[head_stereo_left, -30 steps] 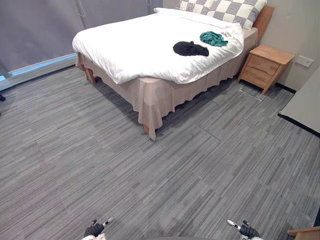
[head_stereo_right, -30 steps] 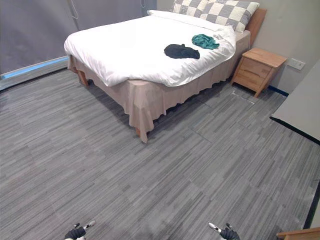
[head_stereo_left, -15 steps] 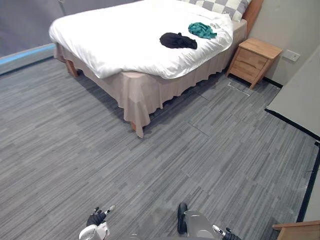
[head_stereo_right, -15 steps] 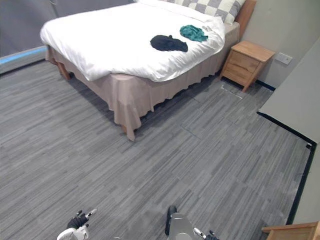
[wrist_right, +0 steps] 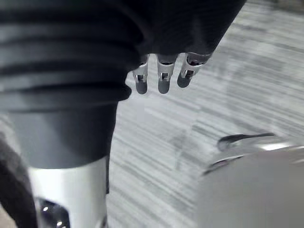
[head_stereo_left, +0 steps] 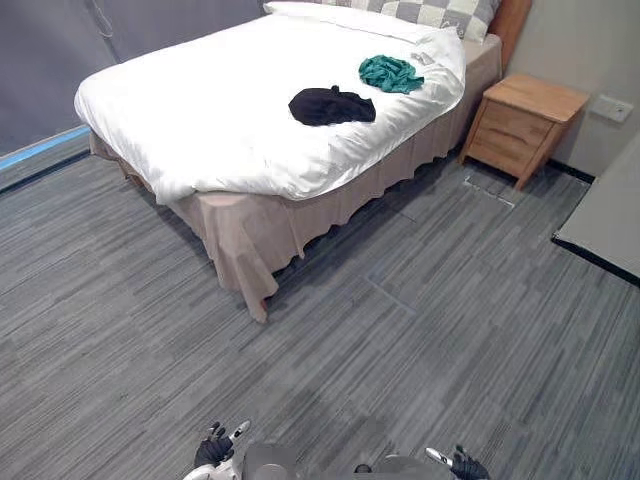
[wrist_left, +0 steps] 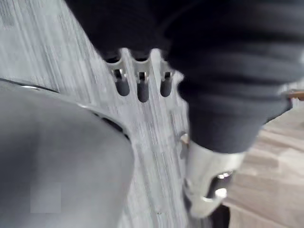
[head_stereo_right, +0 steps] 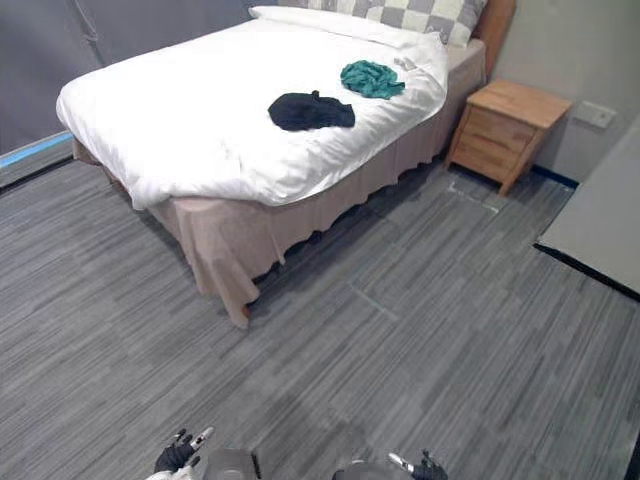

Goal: Tidy the bed and pick cloth on bed and put in laundry

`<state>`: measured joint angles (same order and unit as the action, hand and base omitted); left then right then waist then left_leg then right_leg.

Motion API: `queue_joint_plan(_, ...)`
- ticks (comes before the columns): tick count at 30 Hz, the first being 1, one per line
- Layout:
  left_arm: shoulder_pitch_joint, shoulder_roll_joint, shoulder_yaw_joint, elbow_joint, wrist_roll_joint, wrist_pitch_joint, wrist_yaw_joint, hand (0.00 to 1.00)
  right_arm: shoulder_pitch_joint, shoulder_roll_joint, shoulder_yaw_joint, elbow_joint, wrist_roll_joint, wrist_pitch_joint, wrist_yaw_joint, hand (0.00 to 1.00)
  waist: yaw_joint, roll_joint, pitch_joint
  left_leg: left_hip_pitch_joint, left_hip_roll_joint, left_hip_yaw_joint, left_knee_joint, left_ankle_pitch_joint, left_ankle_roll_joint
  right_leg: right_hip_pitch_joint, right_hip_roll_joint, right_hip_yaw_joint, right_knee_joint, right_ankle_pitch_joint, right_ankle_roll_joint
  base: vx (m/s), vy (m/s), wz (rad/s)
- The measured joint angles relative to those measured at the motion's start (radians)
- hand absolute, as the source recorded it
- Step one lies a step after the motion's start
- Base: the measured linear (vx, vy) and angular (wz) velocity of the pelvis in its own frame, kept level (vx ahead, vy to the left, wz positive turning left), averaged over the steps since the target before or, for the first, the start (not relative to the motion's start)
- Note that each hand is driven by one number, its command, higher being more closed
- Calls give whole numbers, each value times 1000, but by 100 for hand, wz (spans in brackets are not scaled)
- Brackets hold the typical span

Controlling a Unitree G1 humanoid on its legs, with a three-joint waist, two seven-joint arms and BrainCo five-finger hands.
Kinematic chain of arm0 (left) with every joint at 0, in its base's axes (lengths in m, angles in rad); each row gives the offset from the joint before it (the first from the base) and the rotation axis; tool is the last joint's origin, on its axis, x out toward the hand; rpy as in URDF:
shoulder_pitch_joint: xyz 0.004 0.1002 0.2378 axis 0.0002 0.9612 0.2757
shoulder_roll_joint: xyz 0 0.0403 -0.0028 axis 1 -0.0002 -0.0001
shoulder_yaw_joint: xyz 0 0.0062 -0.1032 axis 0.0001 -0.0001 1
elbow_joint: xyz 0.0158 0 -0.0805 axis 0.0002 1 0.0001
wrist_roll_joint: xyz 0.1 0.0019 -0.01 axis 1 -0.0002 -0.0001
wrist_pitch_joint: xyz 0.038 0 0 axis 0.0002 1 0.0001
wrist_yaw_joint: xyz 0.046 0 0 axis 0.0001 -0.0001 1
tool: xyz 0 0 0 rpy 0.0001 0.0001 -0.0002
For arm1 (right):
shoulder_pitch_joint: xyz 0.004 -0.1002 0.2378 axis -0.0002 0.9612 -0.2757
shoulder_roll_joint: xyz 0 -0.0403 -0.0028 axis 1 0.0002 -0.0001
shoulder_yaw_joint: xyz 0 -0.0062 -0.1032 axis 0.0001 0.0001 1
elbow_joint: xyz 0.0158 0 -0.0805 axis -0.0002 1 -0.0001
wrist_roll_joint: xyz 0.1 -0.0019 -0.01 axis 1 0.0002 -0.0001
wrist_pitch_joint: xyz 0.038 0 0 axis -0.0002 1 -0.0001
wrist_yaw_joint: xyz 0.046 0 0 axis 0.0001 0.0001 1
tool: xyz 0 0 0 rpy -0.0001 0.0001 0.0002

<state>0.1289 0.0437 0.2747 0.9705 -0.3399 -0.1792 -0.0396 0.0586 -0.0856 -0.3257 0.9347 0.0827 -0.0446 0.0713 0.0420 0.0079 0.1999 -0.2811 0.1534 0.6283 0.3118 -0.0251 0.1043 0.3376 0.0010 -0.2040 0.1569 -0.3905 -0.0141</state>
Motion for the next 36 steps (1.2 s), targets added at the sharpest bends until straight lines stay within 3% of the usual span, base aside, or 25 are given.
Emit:
queue_joint_plan(1, -24, 26, -9, 15, -6, 24, 21, 0, -10, -8, 21, 38, 2, 13, -3, 0, -11, -43, -30, -20, -49, -4, 26, -30, 77, -63, -54, -14, 138, -24, 45, 921, 243, 29)
queue_joint_plan(2, -50, 34, -26, 34, -3, 34, 32, 0, -43, -19, 15, 74, -3, 22, -2, 0, -24, -53, -33, -26, -69, -11, 23, -54, 90, -172, -94, -16, 355, -3, 123, 788, 188, 43)
queue_joint_plan(3, -59, 36, -29, 40, 1, 33, 33, 0, -52, -23, 14, 97, -4, 25, -1, 0, -30, -54, -28, -24, -77, -26, 24, -58, 84, -227, -112, -12, 475, 15, 178, 501, 157, 46)
queue_joint_plan(4, -70, 39, -31, 54, 4, 36, 35, 0, -70, -25, 10, 129, -5, 28, -1, 0, -43, -58, -26, -6, -90, -49, 24, -71, 78, -286, -142, -10, 607, 23, 203, 477, 141, 52)
queue_joint_plan(6, -67, 47, -67, 83, 4, 36, 34, 0, -76, -26, 4, 157, -41, 28, 3, 0, -32, -43, -1, 136, -112, -122, -36, -82, 60, -292, -158, -36, 636, -2, 161, 575, 124, 52)
queue_joint_plan(7, -56, 50, -68, 81, 3, 29, 34, 0, -73, -28, 4, 155, -44, 18, 7, 0, -32, -8, 12, 250, -106, -180, -130, -71, 24, -286, -127, -51, 514, -12, 140, 427, 45, 45)
queue_joint_plan(9, -69, 53, -65, 79, 3, 15, 34, 0, -51, -24, -8, 137, -40, 8, 7, 0, -33, 19, 5, 316, -104, -263, -216, -72, -7, -336, -104, -43, 358, 5, 138, 316, -45, 90)
queue_joint_plan(10, -86, 54, -60, 79, 3, 8, 34, 0, -39, -19, -25, 128, -37, 6, 6, 0, -32, 21, 5, 328, -103, -307, -229, -87, -3, -375, -101, -24, 308, 34, 143, 391, -150, 152)
queue_joint_plan(11, -107, 52, -43, 81, 3, -5, 34, 0, -13, -8, -36, 116, -17, 6, 6, 0, -34, 31, 1, 331, -92, -373, -228, -103, -25, -442, -94, 37, 213, 112, 148, 336, -148, 149)
queue_joint_plan(14, -107, 31, 30, 77, 2, -15, 36, 0, 43, 8, -54, 102, 7, 22, -3, 0, -38, 19, -12, 340, -60, -466, -184, -152, -80, -496, -98, 158, 70, 297, 159, 353, -201, 144)
queue_joint_plan(15, -86, 30, 51, 71, 4, -18, 37, 0, 55, 18, -53, 102, 7, 31, -2, 0, -34, 0, -25, 340, -48, -504, -143, -173, -107, -498, -95, 171, 51, 363, 148, 585, -406, 121)
queue_joint_plan(16, -55, 35, 62, 58, 3, -17, 39, 0, 55, 33, -44, 102, 6, 51, 2, 0, -27, -35, -45, 337, -45, -526, -89, -209, -150, -479, -93, 172, 15, 461, 127, 614, -451, 97)
queue_joint_plan(17, -50, 39, 63, 59, 3, -17, 40, 0, 55, 41, -43, 102, 6, 56, 4, 0, -26, -51, -52, 336, -48, -527, -76, -219, -162, -471, -96, 168, 9, 500, 122, 531, -423, 81)
queue_joint_plan(18, -39, 43, 70, 60, 2, -14, 39, 0, 49, 44, -36, 107, 7, 74, 8, 0, -16, -69, -69, 339, -45, -524, -45, -245, -192, -439, -111, 137, 8, 469, 120, 388, -343, 45)
queue_joint_plan(19, -39, 12, 89, 59, -3, -14, 36, 0, 27, 29, -30, 106, 7, 83, 12, 0, -1, -35, -69, 352, -6, -516, -29, -255, -209, -403, -81, 118, -14, 433, 90, 396, -365, 34)
queue_joint_plan(20, -39, -5, 91, 60, -7, -14, 36, 0, 13, 17, -25, 103, 7, 88, 14, 0, -1, -21, -74, 357, 11, -505, -31, -251, -216, -391, -69, 106, -24, 430, 86, 383, -354, 31)
queue_joint_plan(21, -37, -35, 89, 61, -8, -15, 35, 0, -4, 0, -25, 100, 8, 94, 18, 0, -3, 14, -77, 364, 32, -474, -50, -231, -245, -367, -60, 81, -44, 423, 75, 253, -243, 49)
queue_joint_plan(24, -59, -58, 37, 60, -5, -54, 37, 0, -14, -34, -27, 106, 41, 119, 19, 0, -11, 53, -83, 410, 46, -367, -134, -152, -257, -297, -59, 12, -87, 410, 55, 169, -176, 75)
queue_joint_plan(26, -58, -45, 1, 0, 27, -112, 61, 0, -14, -31, -26, 107, 46, 132, 17, 0, -12, 53, -83, 445, 40, -327, -206, -103, -253, -276, -57, -10, -94, 402, 49, 72, -126, 59)
queue_joint_plan(27, -60, -21, -27, -83, 115, -160, 127, 0, -14, -31, -26, 107, 46, 135, 14, 0, -13, 49, -85, 446, 37, -327, -241, -90, -248, -280, -53, -12, -96, 389, 50, -36, -57, 35)
queue_joint_plan(28, -63, 7, -42, -176, 188, -177, 185, 0, -14, -33, -26, 107, 46, 136, 9, 0, -15, 44, -86, 440, 36, -327, -265, -91, -248, -286, -52, -12, -107, 377, 49, -45, -43, 31)
queue_joint_plan(31, -84, 114, -95, -364, 343, -185, 287, 0, 5, -33, -27, 116, 46, 136, 5, 0, -37, 21, -81, 435, 30, -330, -297, -79, -254, -282, -52, -25, -143, 391, 54, -127, -22, 11)
queue_joint_plan(36, -136, 256, -122, -667, 423, -177, 310, 0, 97, -33, -50, 115, 47, 136, -2, 0, -46, 10, -112, 423, 13, -321, -335, -61, -245, -280, -58, -25, -200, 425, 68, -49, 3, -4)
